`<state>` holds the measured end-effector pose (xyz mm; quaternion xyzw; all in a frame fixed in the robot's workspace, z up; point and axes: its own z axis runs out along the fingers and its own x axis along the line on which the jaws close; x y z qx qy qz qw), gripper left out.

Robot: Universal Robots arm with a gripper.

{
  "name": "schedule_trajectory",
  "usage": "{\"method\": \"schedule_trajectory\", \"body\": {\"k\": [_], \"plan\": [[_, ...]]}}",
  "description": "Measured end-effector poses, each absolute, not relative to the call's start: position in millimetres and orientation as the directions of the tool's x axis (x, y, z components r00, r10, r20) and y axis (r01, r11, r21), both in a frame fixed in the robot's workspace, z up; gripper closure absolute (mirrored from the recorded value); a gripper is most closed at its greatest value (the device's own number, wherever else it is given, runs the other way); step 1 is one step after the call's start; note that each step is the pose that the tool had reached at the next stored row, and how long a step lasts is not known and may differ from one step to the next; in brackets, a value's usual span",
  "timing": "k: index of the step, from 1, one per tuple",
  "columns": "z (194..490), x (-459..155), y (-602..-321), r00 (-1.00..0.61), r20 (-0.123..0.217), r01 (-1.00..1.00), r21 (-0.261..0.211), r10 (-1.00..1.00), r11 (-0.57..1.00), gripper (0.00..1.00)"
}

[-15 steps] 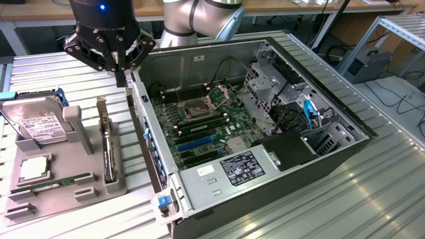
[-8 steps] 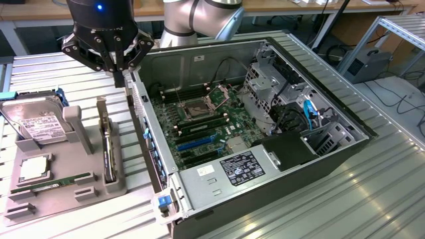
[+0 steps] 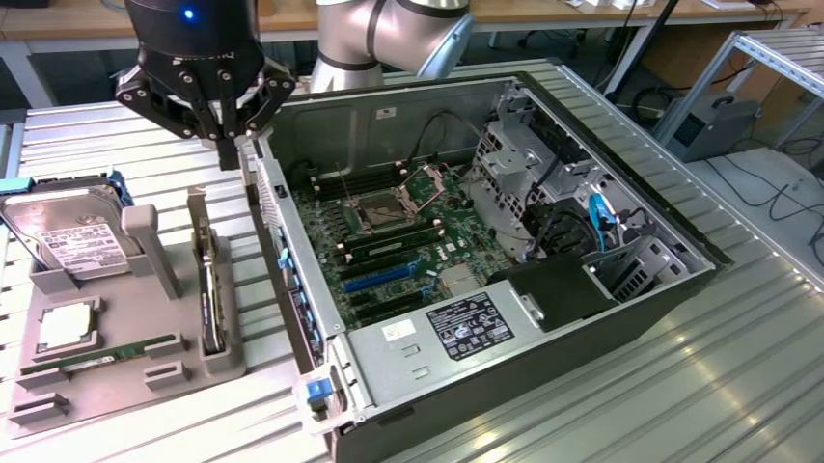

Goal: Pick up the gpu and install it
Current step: 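Reach for the gpu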

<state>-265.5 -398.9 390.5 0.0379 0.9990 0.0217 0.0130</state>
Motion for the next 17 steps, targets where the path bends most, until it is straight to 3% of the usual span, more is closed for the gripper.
{"method": "schedule_trajectory", "body": {"k": [17], "plan": [[390.4, -273.3, -398.9, -0.997, -0.024, 0.075, 0.044, 0.076, 0.996, 0.89]]}}
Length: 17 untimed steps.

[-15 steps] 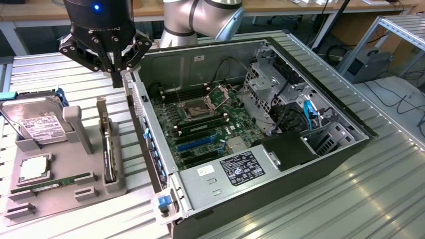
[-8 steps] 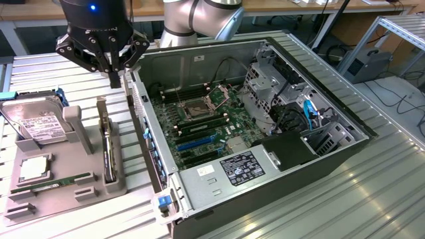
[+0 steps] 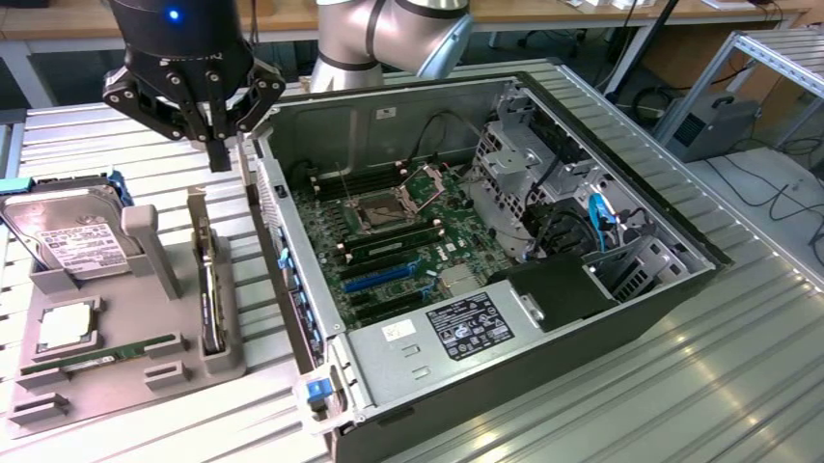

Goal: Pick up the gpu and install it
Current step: 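Reach for the gpu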

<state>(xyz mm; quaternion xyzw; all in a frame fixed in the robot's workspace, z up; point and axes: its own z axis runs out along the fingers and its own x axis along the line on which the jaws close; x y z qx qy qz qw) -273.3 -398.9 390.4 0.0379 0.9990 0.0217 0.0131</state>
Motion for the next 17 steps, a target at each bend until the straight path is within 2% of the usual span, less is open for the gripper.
{"method": "schedule_trajectory", "body": {"k": [17], "plan": [[390.3, -283.7, -399.0, -0.997, -0.024, 0.075, 0.044, 0.076, 0.996, 0.89]]}}
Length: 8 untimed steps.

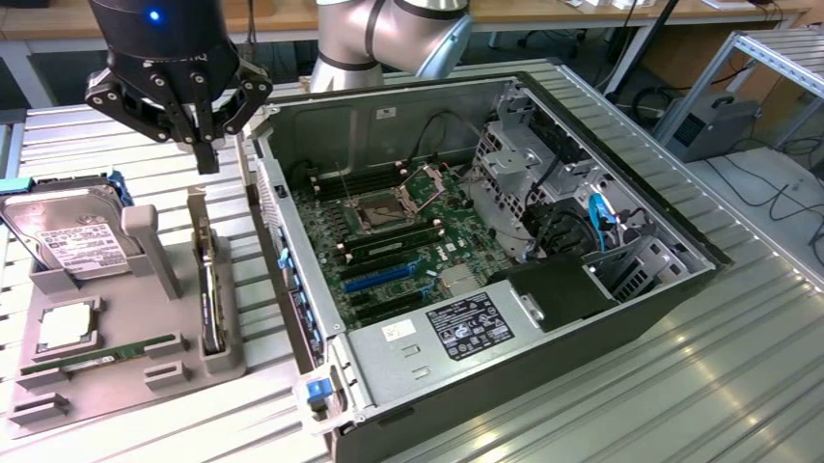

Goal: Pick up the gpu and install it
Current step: 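Reach for the gpu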

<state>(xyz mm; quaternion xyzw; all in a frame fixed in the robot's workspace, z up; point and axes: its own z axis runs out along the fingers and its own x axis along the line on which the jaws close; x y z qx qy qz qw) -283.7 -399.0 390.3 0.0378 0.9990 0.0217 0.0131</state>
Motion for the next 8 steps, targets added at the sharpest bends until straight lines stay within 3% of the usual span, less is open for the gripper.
{"method": "schedule_trajectory", "body": {"k": [8], "plan": [[390.2, -287.1, -398.9, -0.997, -0.025, 0.075, 0.044, 0.076, 0.996, 0.89]]}}
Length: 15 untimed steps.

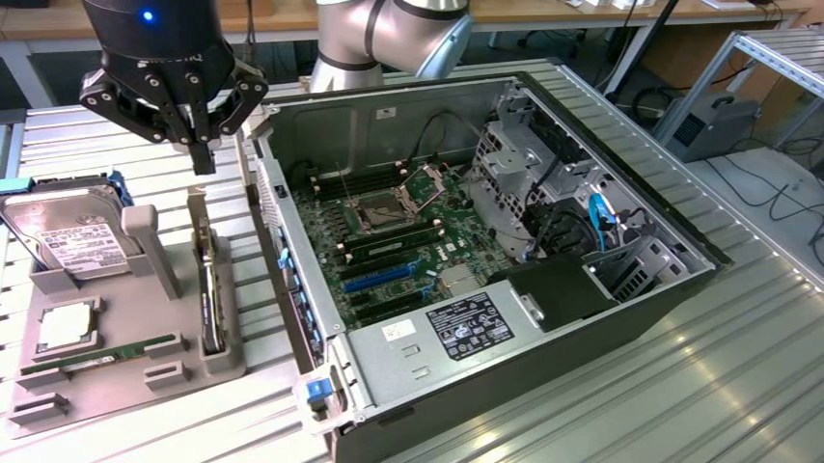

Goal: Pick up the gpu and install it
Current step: 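Reach for the gpu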

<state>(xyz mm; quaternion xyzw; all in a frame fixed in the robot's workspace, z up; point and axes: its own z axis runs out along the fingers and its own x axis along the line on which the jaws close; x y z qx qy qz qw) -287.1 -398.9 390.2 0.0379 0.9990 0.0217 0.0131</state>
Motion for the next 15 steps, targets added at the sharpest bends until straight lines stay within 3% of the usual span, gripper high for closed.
{"method": "schedule_trajectory", "body": {"k": [15], "plan": [[390.2, -295.5, -398.9, -0.997, -0.024, 0.075, 0.044, 0.076, 0.996, 0.89]]}}
